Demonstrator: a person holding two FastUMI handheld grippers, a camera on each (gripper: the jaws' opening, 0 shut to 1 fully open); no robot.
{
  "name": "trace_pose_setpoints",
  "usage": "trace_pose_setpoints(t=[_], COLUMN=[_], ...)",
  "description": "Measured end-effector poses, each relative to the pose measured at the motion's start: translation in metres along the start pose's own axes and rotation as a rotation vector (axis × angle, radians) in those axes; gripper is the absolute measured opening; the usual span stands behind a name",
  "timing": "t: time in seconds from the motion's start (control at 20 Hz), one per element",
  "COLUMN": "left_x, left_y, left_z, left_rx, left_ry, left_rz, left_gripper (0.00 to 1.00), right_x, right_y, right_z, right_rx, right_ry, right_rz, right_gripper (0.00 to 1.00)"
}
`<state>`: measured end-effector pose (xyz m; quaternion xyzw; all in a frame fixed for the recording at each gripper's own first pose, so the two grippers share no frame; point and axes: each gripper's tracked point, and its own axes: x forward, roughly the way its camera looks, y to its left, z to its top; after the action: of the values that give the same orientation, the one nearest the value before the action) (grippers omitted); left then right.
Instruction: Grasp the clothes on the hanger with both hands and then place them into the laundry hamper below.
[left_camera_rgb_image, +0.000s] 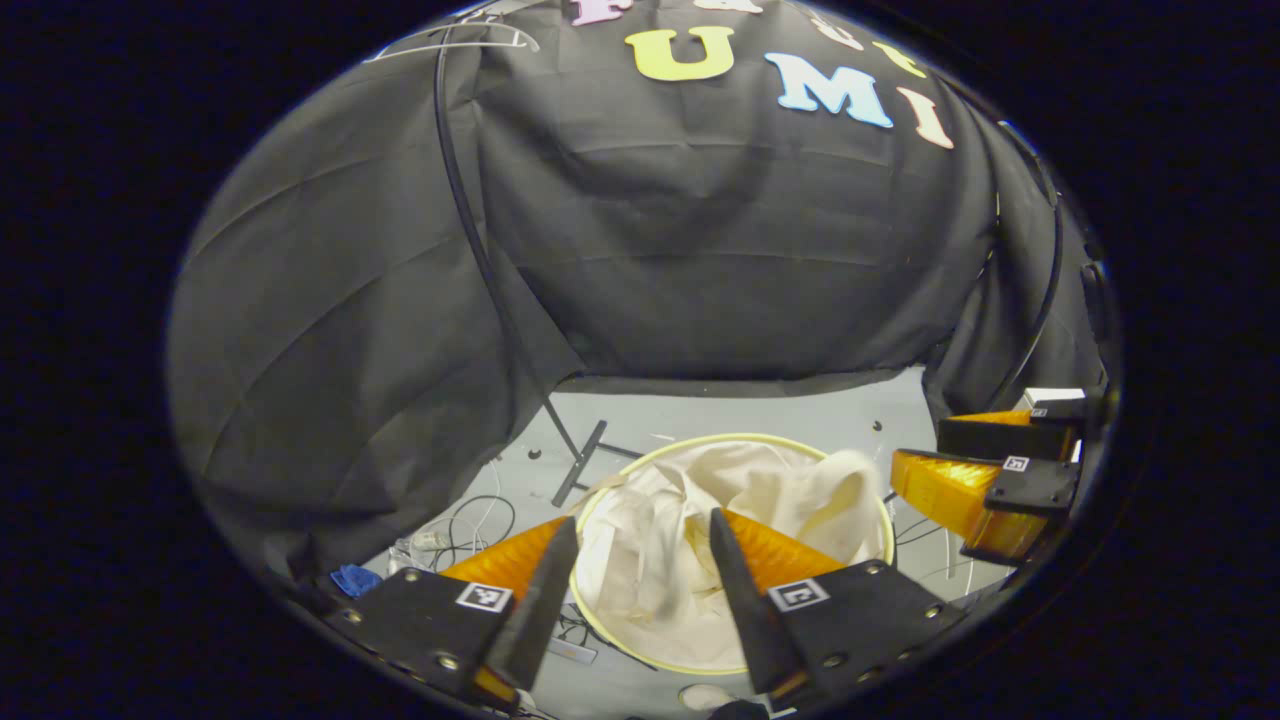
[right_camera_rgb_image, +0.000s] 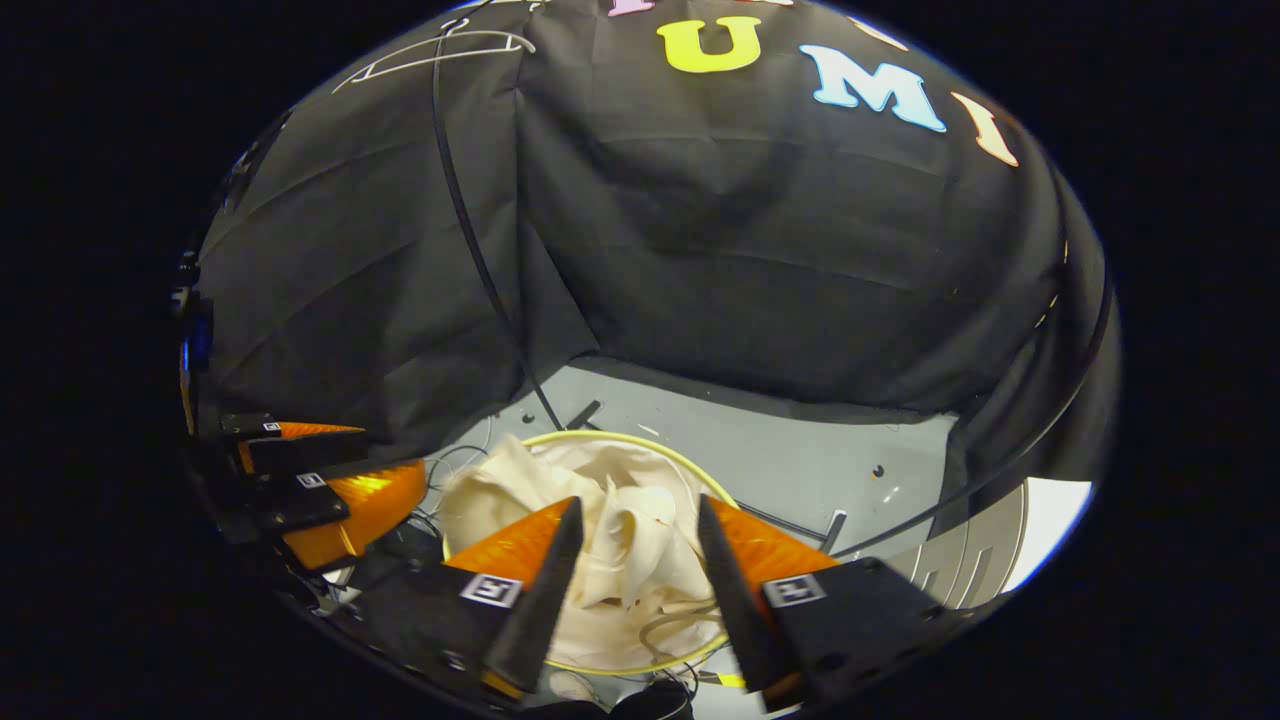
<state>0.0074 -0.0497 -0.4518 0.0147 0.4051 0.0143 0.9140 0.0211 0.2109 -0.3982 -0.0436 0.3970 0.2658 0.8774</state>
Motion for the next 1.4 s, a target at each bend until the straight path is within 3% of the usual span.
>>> trace_pose_setpoints(t=[0.05,0.1,0.4,0.65,0.95,1.4], left_x=[0.0,-0.004,-0.022,-0.059,-0.14,-0.267], left_y=[0.002,0.003,0.011,0.02,0.023,0.002], left_z=[-0.001,-0.001,0.002,0.057,0.158,0.252], left_rx=[0.004,0.002,0.008,0.002,-0.002,0.009], left_ry=[-0.005,-0.007,-0.032,-0.144,-0.367,-0.659], left_rz=[0.009,0.011,0.029,0.032,-0.008,-0.095], left_gripper=[0.79,0.96,0.96,0.96,0.96,0.96], right_x=[-0.002,-0.006,-0.022,-0.06,-0.147,-0.288], right_y=[-0.001,-0.002,0.003,-0.004,-0.017,-0.06], right_z=[0.002,0.005,0.016,0.06,0.131,0.19], right_rx=[-0.009,-0.012,-0.015,-0.007,0.003,0.092], right_ry=[-0.006,-0.014,-0.057,-0.169,-0.358,-0.619], right_rz=[-0.003,-0.002,-0.013,-0.036,-0.095,-0.248], right_gripper=[0.9,1.0,1.0,1.0,1.0,0.96])
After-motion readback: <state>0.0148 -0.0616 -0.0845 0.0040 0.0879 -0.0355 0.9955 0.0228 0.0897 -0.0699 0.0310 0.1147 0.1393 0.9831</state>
